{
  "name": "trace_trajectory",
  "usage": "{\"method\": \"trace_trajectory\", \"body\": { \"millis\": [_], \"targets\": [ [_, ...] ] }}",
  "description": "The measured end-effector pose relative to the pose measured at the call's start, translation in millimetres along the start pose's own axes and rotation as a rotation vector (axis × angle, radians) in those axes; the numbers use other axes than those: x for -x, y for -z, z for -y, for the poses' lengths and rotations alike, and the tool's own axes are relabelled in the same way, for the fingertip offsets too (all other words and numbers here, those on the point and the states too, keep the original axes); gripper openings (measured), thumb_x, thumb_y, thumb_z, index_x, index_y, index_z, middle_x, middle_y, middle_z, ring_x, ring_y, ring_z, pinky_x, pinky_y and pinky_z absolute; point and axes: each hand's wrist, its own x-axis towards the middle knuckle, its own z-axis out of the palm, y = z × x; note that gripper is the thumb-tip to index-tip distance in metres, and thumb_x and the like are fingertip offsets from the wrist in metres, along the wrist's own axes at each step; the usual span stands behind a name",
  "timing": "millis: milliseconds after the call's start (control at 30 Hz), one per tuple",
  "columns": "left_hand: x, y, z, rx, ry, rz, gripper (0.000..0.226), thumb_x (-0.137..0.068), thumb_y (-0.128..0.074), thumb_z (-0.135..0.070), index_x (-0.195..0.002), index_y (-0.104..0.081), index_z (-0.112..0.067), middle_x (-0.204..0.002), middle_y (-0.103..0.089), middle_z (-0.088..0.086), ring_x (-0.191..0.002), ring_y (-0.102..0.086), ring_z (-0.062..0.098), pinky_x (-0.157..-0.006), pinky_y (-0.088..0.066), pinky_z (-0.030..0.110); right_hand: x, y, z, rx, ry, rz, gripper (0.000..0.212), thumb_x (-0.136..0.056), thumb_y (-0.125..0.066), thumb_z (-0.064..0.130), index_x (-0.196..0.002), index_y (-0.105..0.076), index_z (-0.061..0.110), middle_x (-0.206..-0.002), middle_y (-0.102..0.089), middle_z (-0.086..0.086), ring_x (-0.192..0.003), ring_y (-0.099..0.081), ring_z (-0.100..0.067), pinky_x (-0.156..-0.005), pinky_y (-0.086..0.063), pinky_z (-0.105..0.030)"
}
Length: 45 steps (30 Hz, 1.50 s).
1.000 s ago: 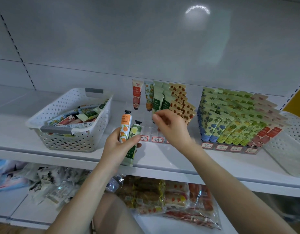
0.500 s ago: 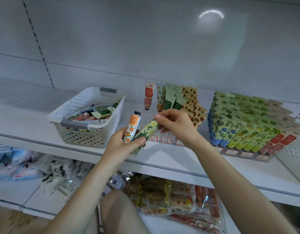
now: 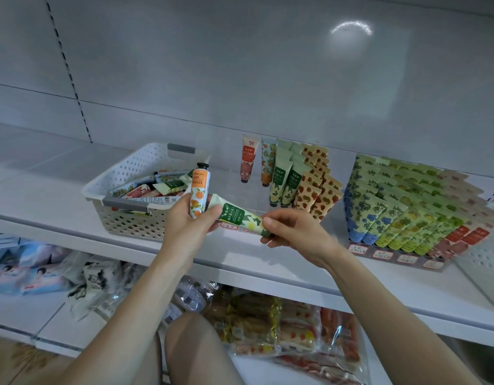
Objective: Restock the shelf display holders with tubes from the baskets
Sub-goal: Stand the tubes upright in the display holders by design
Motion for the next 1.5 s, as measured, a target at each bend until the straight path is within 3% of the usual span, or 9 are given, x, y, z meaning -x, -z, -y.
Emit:
{"method": "trace_trajectory", "body": {
  "millis": [167, 300, 367, 500, 633, 767, 867, 1133, 1500],
  "targets": [
    [-2, -6, 4, -0.185, -0.100, 0.040, 0.023, -0.084, -0.064, -0.004, -0.084, -0.059, -0.027, -0.082, -0.063, -0.005, -0.078, -0.061, 0.010, -0.075, -0.052, 0.026, -4, 0, 7, 0.448, 0.005, 0.085, 0.015, -0.083, -0.068, 0.017, -0.097, -0.067, 0.013, -0.086, -0.067, 0.005, -0.078, -0.061, -0.007, -0.075, -0.051, -0.018],
    [-2, -17, 0, -0.301, -0.188, 0.095, 0.019, -0.082, -0.068, -0.008, -0.086, -0.057, -0.022, -0.080, -0.061, -0.009, -0.073, -0.059, 0.002, -0.062, -0.046, 0.010, -10, -10, 23, 0.475, 0.123, 0.078, 0.025, -0.082, -0.070, 0.016, -0.105, -0.063, 0.014, -0.094, -0.065, -0.003, -0.081, -0.062, -0.011, -0.076, -0.054, -0.028],
    [-4, -21, -2, -0.306, -0.208, 0.050, 0.021, -0.080, -0.070, -0.009, -0.081, -0.055, -0.024, -0.076, -0.060, -0.008, -0.066, -0.058, -0.002, -0.060, -0.046, 0.011, -11, -12, 30, 0.588, 0.160, 0.051, 0.026, -0.080, -0.070, 0.016, -0.103, -0.059, 0.015, -0.093, -0.063, -0.001, -0.082, -0.062, -0.012, -0.076, -0.057, -0.031],
    [-10, -15, 7, -0.317, -0.149, 0.000, 0.017, -0.081, -0.070, -0.017, -0.082, -0.054, -0.021, -0.073, -0.059, -0.001, -0.065, -0.060, 0.015, -0.062, -0.051, 0.025, -14, 5, 55, 0.693, 0.152, -0.183, 0.025, -0.082, -0.067, 0.015, -0.102, -0.051, 0.014, -0.090, -0.060, -0.002, -0.075, -0.061, -0.014, -0.068, -0.055, -0.027],
    [-8, -8, 27, -0.369, -0.064, 0.015, 0.019, -0.083, -0.068, -0.028, -0.087, -0.054, -0.014, -0.068, -0.053, -0.002, -0.060, -0.051, 0.012, -0.055, -0.042, 0.027, -31, 31, 81, 0.914, 0.262, -0.483, 0.018, -0.087, -0.057, 0.021, -0.093, -0.063, 0.005, -0.088, -0.066, -0.007, -0.077, -0.062, -0.021, -0.071, -0.055, -0.036],
    [-6, -7, 37, -0.397, -0.003, -0.003, 0.023, -0.084, -0.067, -0.029, -0.092, -0.054, -0.012, -0.073, -0.054, -0.003, -0.066, -0.051, 0.010, -0.063, -0.043, 0.029, -46, 35, 80, 1.170, 0.220, -0.573, 0.023, -0.092, -0.051, 0.023, -0.091, -0.067, 0.007, -0.090, -0.066, -0.009, -0.082, -0.061, -0.028, -0.068, -0.050, -0.033],
    [-5, -4, 40, -0.413, 0.009, -0.005, 0.025, -0.084, -0.067, -0.031, -0.091, -0.055, -0.011, -0.071, -0.054, -0.002, -0.065, -0.050, 0.011, -0.058, -0.040, 0.026, -51, 35, 70, 1.333, 0.238, -0.644, 0.025, -0.094, -0.049, 0.024, -0.094, -0.068, 0.008, -0.096, -0.064, -0.011, -0.090, -0.058, -0.029, -0.065, -0.039, -0.027],
    [-4, -4, 42, -0.433, 0.037, -0.006, 0.022, -0.085, -0.066, -0.030, -0.087, -0.055, -0.011, -0.074, -0.055, -0.002, -0.067, -0.050, 0.008, -0.058, -0.039, 0.020, -55, 32, 48, 1.450, 0.226, -0.713, 0.027, -0.092, -0.046, 0.024, -0.093, -0.066, 0.006, -0.109, -0.059, -0.011, -0.102, -0.052, -0.029, -0.079, -0.035, -0.031],
    [-4, -4, 48, -0.445, 0.067, -0.005, 0.029, -0.084, -0.065, -0.032, -0.103, -0.055, -0.013, -0.091, -0.058, 0.001, -0.075, -0.052, 0.006, -0.058, -0.039, 0.015, -54, 39, 57, 1.549, 0.134, -0.681, 0.024, -0.092, -0.047, 0.020, -0.093, -0.060, 0.001, -0.099, -0.060, -0.014, -0.096, -0.054, -0.028, -0.073, -0.026, -0.029]
  ]
}}
